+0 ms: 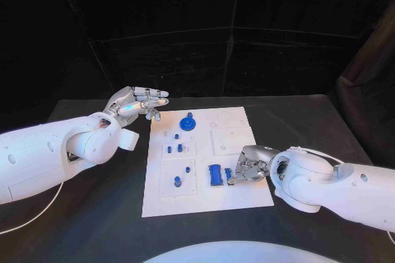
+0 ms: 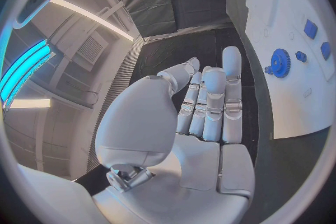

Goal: Assemble the parts on the task board

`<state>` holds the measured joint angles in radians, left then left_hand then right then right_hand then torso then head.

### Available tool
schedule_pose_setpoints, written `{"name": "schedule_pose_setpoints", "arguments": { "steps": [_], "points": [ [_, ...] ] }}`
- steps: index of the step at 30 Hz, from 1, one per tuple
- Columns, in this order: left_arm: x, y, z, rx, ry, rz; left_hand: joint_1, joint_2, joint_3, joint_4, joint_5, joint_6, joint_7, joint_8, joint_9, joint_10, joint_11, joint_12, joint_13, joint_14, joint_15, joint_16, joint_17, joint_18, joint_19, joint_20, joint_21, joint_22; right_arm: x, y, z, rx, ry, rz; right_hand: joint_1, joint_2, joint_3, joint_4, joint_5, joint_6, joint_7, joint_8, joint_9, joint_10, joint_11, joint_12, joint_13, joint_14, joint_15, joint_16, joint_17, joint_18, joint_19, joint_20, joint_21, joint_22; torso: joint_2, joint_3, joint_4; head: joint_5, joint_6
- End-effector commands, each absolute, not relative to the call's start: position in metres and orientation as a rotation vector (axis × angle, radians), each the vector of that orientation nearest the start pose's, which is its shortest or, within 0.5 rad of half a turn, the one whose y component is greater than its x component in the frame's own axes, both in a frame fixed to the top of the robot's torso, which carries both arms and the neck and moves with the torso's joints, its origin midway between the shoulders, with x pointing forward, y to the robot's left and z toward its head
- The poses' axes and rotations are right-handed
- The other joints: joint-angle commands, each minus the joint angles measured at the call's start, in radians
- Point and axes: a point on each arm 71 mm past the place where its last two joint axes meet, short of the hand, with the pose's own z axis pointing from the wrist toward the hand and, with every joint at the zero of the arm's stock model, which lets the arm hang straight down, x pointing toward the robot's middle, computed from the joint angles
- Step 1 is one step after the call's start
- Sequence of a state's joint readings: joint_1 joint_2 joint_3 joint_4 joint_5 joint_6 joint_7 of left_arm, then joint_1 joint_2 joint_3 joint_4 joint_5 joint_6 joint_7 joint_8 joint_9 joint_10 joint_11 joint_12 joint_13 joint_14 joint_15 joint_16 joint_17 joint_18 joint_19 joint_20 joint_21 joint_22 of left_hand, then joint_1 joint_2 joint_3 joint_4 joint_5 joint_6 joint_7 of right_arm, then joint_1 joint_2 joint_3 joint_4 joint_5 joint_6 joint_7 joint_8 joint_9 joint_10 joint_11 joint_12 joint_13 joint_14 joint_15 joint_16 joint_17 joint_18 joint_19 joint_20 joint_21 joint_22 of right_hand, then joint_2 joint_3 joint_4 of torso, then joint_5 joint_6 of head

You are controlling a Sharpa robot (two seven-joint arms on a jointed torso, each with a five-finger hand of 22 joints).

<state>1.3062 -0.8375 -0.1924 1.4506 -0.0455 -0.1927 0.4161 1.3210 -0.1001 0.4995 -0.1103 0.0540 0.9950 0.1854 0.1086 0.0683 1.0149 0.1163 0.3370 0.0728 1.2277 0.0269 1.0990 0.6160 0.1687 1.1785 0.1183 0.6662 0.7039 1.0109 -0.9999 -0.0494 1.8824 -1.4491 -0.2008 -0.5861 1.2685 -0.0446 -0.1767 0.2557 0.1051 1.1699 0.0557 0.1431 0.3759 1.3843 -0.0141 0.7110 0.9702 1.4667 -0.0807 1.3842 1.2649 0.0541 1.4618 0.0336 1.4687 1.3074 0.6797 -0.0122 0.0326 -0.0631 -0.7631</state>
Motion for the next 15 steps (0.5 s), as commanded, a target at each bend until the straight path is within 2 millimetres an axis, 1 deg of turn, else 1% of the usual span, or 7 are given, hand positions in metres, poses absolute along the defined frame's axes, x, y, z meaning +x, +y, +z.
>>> {"name": "schedule_pose_setpoints", "arguments": {
  "steps": [1,2,6,8,10,12,15],
  "points": [
    [0.499,0.223,-0.182,-0.971,1.525,-1.551,0.003,0.006,-0.005,-0.001,-0.002,-0.001,0.005,0.007,-0.001,-0.007,0.000,0.006,-0.001,-0.007,-0.002,-0.004,-0.001,0.015,-0.003,0.003,-0.004,-0.001,0.375,-0.196,-0.250,0.032,2.077,0.421,0.005,0.001,-0.003,-0.003,-0.003,-0.003,0.005,-0.003,-0.002,-0.003,0.000,0.002,0.003,0.050,0.004,-0.006,0.002,-0.014,0.000,0.004,-0.004,0.122,0.000,0.0002,-0.0004,0.001,-0.001],
    [0.499,0.223,-0.182,-0.972,1.525,-1.550,0.003,0.006,-0.005,-0.001,-0.002,-0.001,0.005,0.007,-0.001,-0.007,0.000,0.006,-0.001,-0.007,-0.002,-0.004,-0.001,0.015,-0.003,0.003,-0.004,-0.001,0.375,-0.196,-0.249,0.035,2.071,0.426,0.002,-0.001,-0.007,-0.002,-0.001,-0.003,0.005,-0.003,-0.001,-0.002,0.000,0.003,0.004,0.050,0.004,-0.006,0.002,-0.014,0.000,0.004,-0.004,0.122,-0.001,0.0005,-0.0016,0.002,0.000],
    [0.499,0.224,-0.182,-0.972,1.524,-1.548,0.003,0.006,-0.005,-0.001,-0.002,-0.001,0.005,0.007,-0.001,-0.007,0.000,0.006,-0.001,-0.007,-0.002,-0.004,-0.001,0.015,-0.003,0.003,-0.004,-0.001,0.372,-0.202,-0.245,0.065,2.047,0.453,-0.014,-0.012,-0.027,0.011,0.008,-0.005,0.005,-0.005,0.001,-0.004,0.001,-0.004,0.001,0.049,0.004,-0.008,0.000,-0.014,-0.001,0.005,-0.005,0.121,-0.003,0.0003,-0.0025,0.002,0.002],
    [0.499,0.224,-0.182,-0.972,1.524,-1.548,0.003,0.006,-0.005,-0.001,-0.002,-0.001,0.005,0.007,-0.001,-0.007,0.000,0.006,-0.001,-0.007,-0.002,-0.004,-0.001,0.015,-0.003,0.003,-0.004,-0.001,0.371,-0.205,-0.243,0.082,2.038,0.470,-0.022,-0.021,-0.035,0.019,0.009,-0.007,0.006,-0.006,0.001,-0.006,0.001,-0.010,-0.002,0.049,0.005,-0.010,-0.003,-0.013,-0.004,0.005,-0.008,0.118,-0.003,0.0001,-0.0025,0.002,0.004],
    [0.500,0.224,-0.182,-0.973,1.523,-1.547,0.003,0.006,-0.005,-0.001,-0.002,-0.001,0.005,0.007,-0.001,-0.007,0.000,0.006,-0.001,-0.007,-0.002,-0.004,-0.001,0.015,-0.003,0.003,-0.004,-0.001,0.369,-0.209,-0.240,0.116,2.023,0.509,-0.027,-0.034,-0.041,0.026,0.008,-0.016,0.009,-0.012,0.000,-0.016,0.004,-0.035,-0.017,0.047,0.007,-0.016,-0.011,-0.011,-0.010,0.006,-0.014,0.111,-0.004,-0.0003,-0.0025,-0.001,0.009],
    [0.500,0.225,-0.182,-0.973,1.522,-1.546,0.002,0.006,-0.006,0.000,-0.002,-0.003,0.006,0.007,-0.001,-0.009,0.001,0.007,-0.001,-0.010,-0.001,-0.006,-0.007,0.015,-0.004,0.004,-0.005,-0.002,0.368,-0.212,-0.238,0.157,2.001,0.576,-0.029,-0.045,-0.042,0.032,0.009,-0.035,0.016,-0.022,-0.002,-0.037,0.010,-0.082,-0.046,0.043,0.011,-0.028,-0.027,-0.006,-0.025,0.009,-0.029,0.092,-0.005,-0.0004,-0.0016,-0.004,0.016],
    [0.501,0.226,-0.182,-0.984,1.515,-1.545,-0.004,0.004,-0.010,0.002,-0.002,-0.004,0.006,0.007,-0.001,-0.011,0.002,0.008,-0.002,-0.018,0.000,-0.014,-0.022,0.014,-0.006,0.005,-0.007,-0.003,0.371,-0.215,-0.234,0.239,1.957,0.715,-0.021,-0.048,-0.035,0.032,0.014,-0.068,0.030,-0.038,-0.006,-0.093,0.022,-0.196,-0.121,0.017,0.021,-0.101,-0.123,0.015,-0.089,0.018,-0.095,0.011,-0.012,-0.0018,-0.0007,-0.007,0.025]
  ]
}}
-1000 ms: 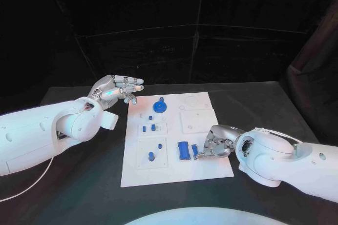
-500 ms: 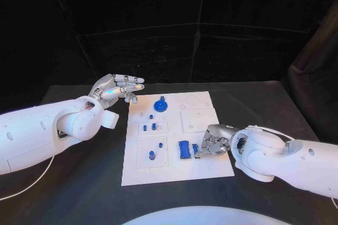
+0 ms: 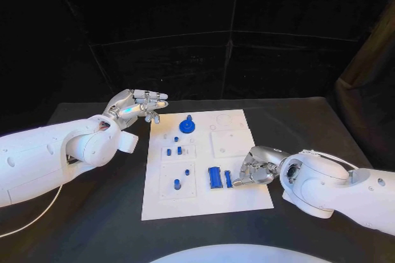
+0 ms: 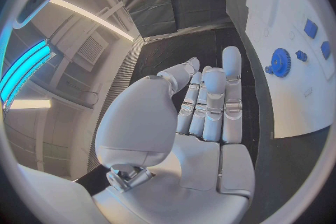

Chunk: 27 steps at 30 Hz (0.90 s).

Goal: Assemble the parts on the task board

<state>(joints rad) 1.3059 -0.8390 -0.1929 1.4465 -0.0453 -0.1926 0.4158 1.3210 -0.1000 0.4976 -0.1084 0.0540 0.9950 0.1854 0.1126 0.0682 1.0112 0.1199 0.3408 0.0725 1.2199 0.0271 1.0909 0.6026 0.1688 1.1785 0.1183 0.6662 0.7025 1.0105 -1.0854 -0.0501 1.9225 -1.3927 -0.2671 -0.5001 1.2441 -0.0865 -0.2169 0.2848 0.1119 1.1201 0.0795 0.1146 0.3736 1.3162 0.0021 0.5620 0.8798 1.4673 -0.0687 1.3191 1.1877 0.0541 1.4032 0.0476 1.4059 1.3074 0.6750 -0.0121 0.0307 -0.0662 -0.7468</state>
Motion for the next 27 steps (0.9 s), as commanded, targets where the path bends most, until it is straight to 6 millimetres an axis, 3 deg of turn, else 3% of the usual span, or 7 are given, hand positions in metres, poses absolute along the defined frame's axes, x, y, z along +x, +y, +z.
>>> {"name": "schedule_pose_setpoints", "arguments": {
  "steps": [1,5,11,16,25,26,27],
  "points": [
    [0.502,0.226,-0.183,-0.995,1.510,-1.547,-0.007,0.003,-0.012,0.001,-0.002,-0.006,0.007,0.003,-0.001,-0.010,-0.002,0.005,-0.002,-0.025,0.001,-0.021,-0.035,0.014,-0.011,0.005,-0.011,-0.004,0.373,-0.215,-0.233,0.274,1.936,0.771,0.013,-0.002,0.010,0.000,0.009,-0.031,0.011,-0.015,-0.006,-0.034,0.010,-0.054,-0.035,0.008,0.013,-0.062,-0.077,0.023,-0.053,0.006,-0.058,-0.018,-0.011,-0.0033,0.0024,-0.006,0.011],
    [0.505,0.228,-0.186,-1.034,1.488,-1.560,-0.037,-0.007,-0.050,0.019,0.002,-0.020,-0.001,0.004,-0.002,-0.024,0.000,0.005,-0.006,-0.158,0.012,-0.175,-0.140,0.014,-0.120,0.017,-0.107,-0.059,0.394,-0.219,-0.226,0.432,1.828,1.011,0.117,0.041,0.035,-0.039,0.006,-0.104,0.051,-0.047,-0.028,-0.157,0.051,-0.161,-0.122,-0.159,0.045,-0.495,-0.540,0.119,-0.386,0.037,-0.463,-0.452,-0.028,-0.0084,0.0037,-0.010,0.030],
    [0.514,0.232,-0.191,-1.094,1.435,-1.573,-0.057,-0.001,-0.111,0.053,0.003,-0.025,-0.003,-0.001,-0.002,-0.017,0.020,-0.047,-0.011,-0.268,0.067,-0.543,-0.323,0.003,-0.311,0.077,-0.341,-0.224,0.445,-0.224,-0.227,0.736,1.657,1.288,0.239,0.094,0.045,-0.126,-0.018,-0.178,0.108,-0.048,-0.095,-0.302,0.133,-0.381,-0.384,-0.455,0.160,-0.914,-0.778,0.100,-0.612,0.128,-0.848,-0.701,-0.061,-0.0175,-0.0074,-0.015,0.092],
    [0.525,0.238,-0.195,-1.132,1.370,-1.556,-0.048,0.009,-0.150,0.064,-0.002,-0.020,-0.008,-0.016,-0.002,-0.014,0.040,-0.119,-0.011,-0.301,0.108,-0.725,-0.410,0.011,-0.403,0.130,-0.466,-0.329,0.491,-0.231,-0.226,0.888,1.500,1.363,0.237,0.140,0.035,-0.216,-0.032,-0.184,0.093,-0.049,-0.187,-0.258,0.149,-0.478,-0.635,-0.412,0.191,-1.143,-0.987,0.132,-0.552,0.191,-1.062,-0.879,-0.072,-0.0190,-0.0143,-0.019,0.147],
    [0.547,0.238,-0.206,-1.156,1.293,-1.479,-0.027,0.028,-0.203,0.069,-0.002,-0.020,-0.014,-0.043,-0.003,-0.018,0.060,-0.203,-0.010,-0.281,0.126,-0.866,-0.482,0.017,-0.427,0.156,-0.533,-0.418,0.529,-0.238,-0.231,0.980,1.382,1.383,0.182,0.180,0.025,-0.291,-0.013,-0.170,0.109,-0.051,-0.270,-0.244,0.154,-0.499,-0.799,-0.332,0.194,-1.255,-1.115,0.132,-0.473,0.189,-1.216,-1.021,-0.093,-0.0139,-0.0036,-0.012,0.188],
    [0.545,0.234,-0.208,-1.132,1.370,-1.475,-0.416,0.100,-0.288,0.108,-0.054,-0.311,-0.061,-0.113,-0.068,-0.317,0.000,-0.241,-0.073,-0.565,0.077,-0.929,-0.516,-0.050,-0.650,0.071,-0.571,-0.500,0.527,-0.240,-0.236,0.922,1.464,1.260,-0.241,0.086,0.083,-0.285,-0.112,-0.458,0.051,-0.115,-0.298,-0.569,0.108,-0.562,-0.880,-0.677,0.157,-1.319,-1.188,0.071,-0.758,0.119,-1.268,-1.102,-0.086,-0.0161,-0.0069,-0.015,0.178],
    [0.544,0.234,-0.208,-1.132,1.370,-1.475,-0.418,0.100,-0.292,0.108,-0.054,-0.314,-0.064,-0.113,-0.068,-0.320,0.002,-0.246,-0.073,-0.564,0.080,-0.936,-0.519,-0.050,-0.652,0.071,-0.571,-0.505,0.527,-0.240,-0.236,0.922,1.463,1.260,-0.248,0.086,0.083,-0.285,-0.112,-0.458,0.052,-0.115,-0.303,-0.567,0.105,-0.562,-0.880,-0.675,0.156,-1.319,-1.188,0.071,-0.753,0.118,-1.275,-1.109,-0.086,-0.0159,-0.0071,-0.014,0.178]
  ]
}}
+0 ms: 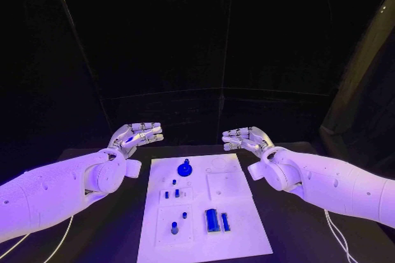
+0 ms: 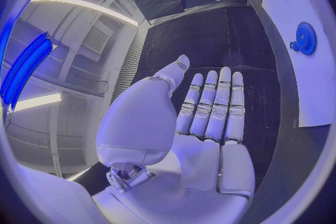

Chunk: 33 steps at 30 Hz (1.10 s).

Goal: Assemble the parts on the task board

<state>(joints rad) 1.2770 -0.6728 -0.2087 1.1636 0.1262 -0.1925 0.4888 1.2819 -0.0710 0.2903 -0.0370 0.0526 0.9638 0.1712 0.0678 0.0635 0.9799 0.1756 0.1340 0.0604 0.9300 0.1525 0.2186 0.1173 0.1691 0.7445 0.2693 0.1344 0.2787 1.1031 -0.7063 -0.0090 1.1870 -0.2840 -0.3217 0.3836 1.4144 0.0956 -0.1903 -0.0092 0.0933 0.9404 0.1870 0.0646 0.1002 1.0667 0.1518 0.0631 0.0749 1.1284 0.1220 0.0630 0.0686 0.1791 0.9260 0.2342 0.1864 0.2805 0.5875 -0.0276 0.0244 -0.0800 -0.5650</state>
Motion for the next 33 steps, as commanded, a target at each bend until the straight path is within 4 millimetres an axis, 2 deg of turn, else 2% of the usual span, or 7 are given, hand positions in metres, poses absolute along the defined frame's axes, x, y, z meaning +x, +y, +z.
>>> {"name": "schedule_pose_setpoints", "arguments": {
  "steps": [1,13,16,20,21,23,33],
  "points": [
    [0.544,0.234,-0.209,-1.133,1.369,-1.473,-0.401,0.071,-0.092,0.037,-0.053,-0.302,-0.054,-0.068,-0.064,-0.306,-0.054,-0.043,-0.060,-0.291,-0.047,-0.070,-0.037,-0.051,-0.233,-0.084,-0.044,-0.088,0.527,-0.240,-0.236,0.924,1.461,1.261,-0.445,-0.096,0.059,0.009,-0.093,-0.295,-0.058,-0.065,-0.100,-0.336,-0.048,-0.063,-0.075,-0.354,-0.038,-0.063,-0.069,-0.054,-0.289,-0.074,-0.060,-0.089,0.000,0.0001,-0.0013,0.001,-0.004],
    [0.513,0.215,-0.223,-1.173,1.319,-1.378,-0.751,0.071,-0.171,0.037,-0.053,-0.565,-0.100,-0.068,-0.064,-0.573,-0.102,-0.134,-0.060,-0.545,-0.153,-0.129,-0.117,-0.078,-0.436,-0.157,-0.134,-0.164,0.497,-0.214,-0.230,1.068,1.314,1.271,-0.821,-0.096,0.110,0.009,-0.093,-0.545,-0.108,-0.065,-0.100,-0.619,-0.152,-0.063,-0.075,-0.654,-0.122,-0.063,-0.069,-0.093,-0.536,-0.136,-0.109,-0.164,-0.041,0.0262,-0.0232,0.076,-0.033],
    [0.500,0.208,-0.225,-1.186,1.295,-1.338,-0.812,0.071,-0.184,0.037,-0.053,-0.610,-0.171,-0.068,-0.064,-0.620,-0.176,-0.134,-0.060,-0.589,-0.153,-0.139,-0.117,-0.088,-0.471,-0.170,-0.134,-0.177,0.485,-0.206,-0.228,1.120,1.273,1.261,-0.891,-0.096,0.118,0.009,-0.093,-0.591,-0.187,-0.065,-0.100,-0.672,-0.152,-0.063,-0.075,-0.710,-0.122,-0.063,-0.069,-0.093,-0.581,-0.148,-0.186,-0.178,-0.043,0.0276,-0.0244,0.080,-0.035],
    [0.483,0.200,-0.226,-1.198,1.263,-1.290,-0.875,0.071,-0.199,0.037,-0.053,-0.659,-0.171,-0.068,-0.064,-0.669,-0.176,-0.134,-0.060,-0.635,-0.153,-0.219,-0.117,-0.099,-0.509,-0.183,-0.134,-0.191,0.472,-0.198,-0.226,1.170,1.239,1.245,-0.961,-0.096,0.190,0.009,-0.093,-0.638,-0.187,-0.065,-0.100,-0.725,-0.152,-0.063,-0.075,-0.766,-0.122,-0.063,-0.069,-0.104,-0.628,-0.159,-0.186,-0.191,-0.043,0.0276,-0.0244,0.080,-0.035],
    [0.478,0.198,-0.226,-1.201,1.253,-1.276,-0.903,0.071,-0.205,0.037,-0.053,-0.679,-0.171,-0.068,-0.064,-0.690,-0.176,-0.134,-0.060,-0.655,-0.153,-0.219,-0.117,-0.169,-0.524,-0.189,-0.134,-0.197,0.469,-0.196,-0.225,1.184,1.231,1.240,-0.994,-0.096,0.190,0.009,-0.093,-0.660,-0.187,-0.065,-0.100,-0.749,-0.152,-0.063,-0.075,-0.792,-0.122,-0.063,-0.069,-0.104,-0.649,-0.234,-0.186,-0.198,-0.043,0.0276,-0.0244,0.080,-0.035],
    [0.473,0.196,-0.226,-1.204,1.241,-1.260,-0.928,0.071,-0.210,0.037,-0.053,-0.698,-0.171,-0.068,-0.064,-0.709,-0.176,-0.134,-0.060,-0.674,-0.153,-0.219,-0.117,-0.169,-0.539,-0.195,-0.134,-0.202,0.465,-0.194,-0.225,1.197,1.224,1.234,-1.022,-0.096,0.190,0.009,-0.093,-0.678,-0.187,-0.065,-0.100,-0.770,-0.152,-0.063,-0.075,-0.814,-0.122,-0.063,-0.069,-0.179,-0.667,-0.234,-0.186,-0.203,-0.043,0.0276,-0.0244,0.080,-0.035],
    [0.462,0.192,-0.224,-1.209,1.218,-1.229,-1.049,0.071,-0.290,0.037,-0.053,-0.789,-0.171,-0.068,-0.064,-0.802,-0.176,-0.134,-0.060,-0.761,-0.153,-0.219,-0.117,-0.169,-0.608,-0.269,-0.134,-0.279,0.462,-0.192,-0.224,1.209,1.218,1.229,-1.154,-0.096,0.190,0.009,-0.093,-0.767,-0.187,-0.065,-0.100,-0.871,-0.152,-0.063,-0.075,-0.920,-0.122,-0.063,-0.069,-0.179,-0.754,-0.234,-0.186,-0.280,-0.043,0.0276,-0.0244,0.080,-0.035]
  ]
}}
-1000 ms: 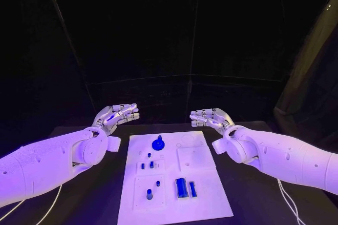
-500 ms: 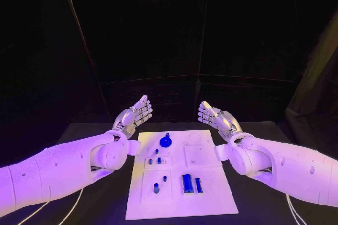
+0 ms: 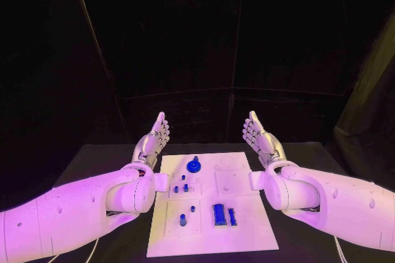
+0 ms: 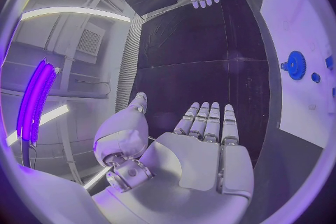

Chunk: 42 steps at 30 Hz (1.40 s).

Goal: Assemble the parts on the task board

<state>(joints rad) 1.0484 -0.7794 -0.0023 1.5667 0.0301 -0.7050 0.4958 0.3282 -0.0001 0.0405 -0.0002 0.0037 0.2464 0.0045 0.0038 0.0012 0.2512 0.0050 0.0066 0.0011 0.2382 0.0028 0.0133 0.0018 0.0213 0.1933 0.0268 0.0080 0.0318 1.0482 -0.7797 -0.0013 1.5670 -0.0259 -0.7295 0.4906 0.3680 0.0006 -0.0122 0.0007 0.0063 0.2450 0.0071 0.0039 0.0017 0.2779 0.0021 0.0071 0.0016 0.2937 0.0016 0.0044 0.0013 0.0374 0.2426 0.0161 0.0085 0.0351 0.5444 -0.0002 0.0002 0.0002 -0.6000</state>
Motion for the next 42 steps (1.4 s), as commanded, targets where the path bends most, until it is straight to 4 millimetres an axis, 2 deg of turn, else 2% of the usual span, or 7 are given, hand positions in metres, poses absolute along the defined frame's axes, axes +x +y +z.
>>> {"name": "schedule_pose_setpoints", "arguments": {
  "steps": [1,21,23,24,25,28,42],
  "points": [
    [0.4618,0.1924,-0.2242,-1.209,1.218,-1.229,-0.105,0.000,-0.040,0.000,-0.004,-0.078,-0.005,-0.004,-0.001,-0.080,-0.005,-0.007,-0.001,-0.076,-0.003,-0.013,-0.002,-0.021,-0.061,-0.027,-0.008,-0.032,0.4618,-0.1924,-0.2242,1.209,1.218,1.229,-0.118,-0.001,0.012,-0.001,-0.006,-0.078,-0.007,-0.004,-0.002,-0.089,-0.002,-0.007,-0.002,-0.093,-0.002,-0.004,-0.001,-0.037,-0.077,-0.016,-0.009,-0.035,0.000,0.0002,-0.0002,0.000,0.000],
    [0.4618,0.1924,-0.2242,-1.209,1.218,-1.229,-0.227,0.000,-0.040,0.000,-0.004,-0.170,-0.005,-0.004,-0.001,-0.173,-0.005,-0.007,-0.001,-0.165,-0.003,-0.013,-0.002,-0.021,-0.193,-0.027,-0.008,-0.032,0.4618,-0.1924,-0.2242,1.209,1.218,1.229,-0.257,-0.001,0.012,-0.001,-0.006,-0.168,-0.007,-0.004,-0.002,-0.194,-0.002,-0.007,-0.002,-0.205,-0.002,-0.004,-0.001,-0.037,-0.169,-0.016,-0.009,-0.035,0.000,0.0002,-0.0002,0.000,0.000],
    [0.4618,0.1924,-0.2242,-1.209,1.218,-1.229,-0.233,0.000,-0.040,0.000,-0.004,-0.175,-0.005,-0.004,-0.001,-0.179,-0.005,-0.007,-0.001,-0.238,-0.003,-0.013,-0.002,-0.021,-0.193,-0.027,-0.008,-0.032,0.4618,-0.1924,-0.2242,1.209,1.218,1.229,-0.294,-0.001,0.012,-0.001,-0.006,-0.245,-0.007,-0.004,-0.002,-0.278,-0.002,-0.007,-0.002,-0.294,-0.002,-0.004,-0.001,-0.037,-0.243,-0.016,-0.009,-0.035,0.000,0.0002,-0.0002,0.000,0.000],
    [0.4618,0.1924,-0.2242,-1.209,1.218,-1.229,-0.236,0.000,-0.040,0.000,-0.004,-0.246,-0.005,-0.004,-0.001,-0.179,-0.005,-0.007,-0.001,-0.238,-0.003,-0.013,-0.002,-0.021,-0.193,-0.027,-0.008,-0.032,0.4618,-0.1924,-0.2242,1.209,1.218,1.229,-0.368,-0.001,0.012,-0.001,-0.006,-0.245,-0.007,-0.004,-0.002,-0.278,-0.002,-0.007,-0.002,-0.294,-0.002,-0.004,-0.001,-0.037,-0.243,-0.016,-0.009,-0.035,0.000,0.0002,-0.0002,0.000,0.000],
    [0.4618,0.1924,-0.2242,-1.209,1.218,-1.229,-0.239,0.000,-0.040,0.000,-0.004,-0.246,-0.005,-0.004,-0.001,-0.251,-0.005,-0.007,-0.001,-0.238,-0.003,-0.013,-0.002,-0.021,-0.193,-0.027,-0.008,-0.032,0.4618,-0.1924,-0.2242,1.209,1.218,1.229,-0.368,-0.001,0.012,-0.001,-0.006,-0.245,-0.007,-0.004,-0.002,-0.278,-0.002,-0.007,-0.002,-0.294,-0.002,-0.004,-0.001,-0.037,-0.243,-0.016,-0.009,-0.035,0.000,0.0002,-0.0002,0.000,0.000],
    [0.4618,0.1924,-0.2242,-1.209,1.218,-1.229,-0.328,0.000,-0.040,0.000,-0.004,-0.246,-0.005,-0.004,-0.001,-0.251,-0.005,-0.007,-0.001,-0.238,-0.003,-0.013,-0.002,-0.021,-0.193,-0.027,-0.008,-0.032,0.4618,-0.1924,-0.2242,1.209,1.218,1.229,-0.368,-0.001,0.012,-0.001,-0.006,-0.245,-0.007,-0.004,-0.002,-0.278,-0.002,-0.007,-0.002,-0.294,-0.002,-0.004,-0.001,-0.037,-0.243,-0.016,-0.009,-0.035,0.000,0.0002,-0.0002,0.000,0.000],
    [0.4618,0.1924,-0.2242,-1.209,1.218,-1.229,-0.328,0.000,-0.040,0.000,-0.004,-0.246,-0.005,-0.004,-0.001,-0.251,-0.005,-0.007,-0.001,-0.238,-0.003,-0.013,-0.002,-0.021,-0.193,-0.027,-0.008,-0.032,0.4618,-0.1924,-0.2242,1.209,1.218,1.229,-0.368,-0.001,0.012,-0.001,-0.006,-0.245,-0.007,-0.004,-0.002,-0.278,-0.002,-0.007,-0.002,-0.294,-0.002,-0.004,-0.001,-0.037,-0.243,-0.016,-0.009,-0.035,0.000,0.0002,-0.0002,0.000,0.000]
  ]
}}
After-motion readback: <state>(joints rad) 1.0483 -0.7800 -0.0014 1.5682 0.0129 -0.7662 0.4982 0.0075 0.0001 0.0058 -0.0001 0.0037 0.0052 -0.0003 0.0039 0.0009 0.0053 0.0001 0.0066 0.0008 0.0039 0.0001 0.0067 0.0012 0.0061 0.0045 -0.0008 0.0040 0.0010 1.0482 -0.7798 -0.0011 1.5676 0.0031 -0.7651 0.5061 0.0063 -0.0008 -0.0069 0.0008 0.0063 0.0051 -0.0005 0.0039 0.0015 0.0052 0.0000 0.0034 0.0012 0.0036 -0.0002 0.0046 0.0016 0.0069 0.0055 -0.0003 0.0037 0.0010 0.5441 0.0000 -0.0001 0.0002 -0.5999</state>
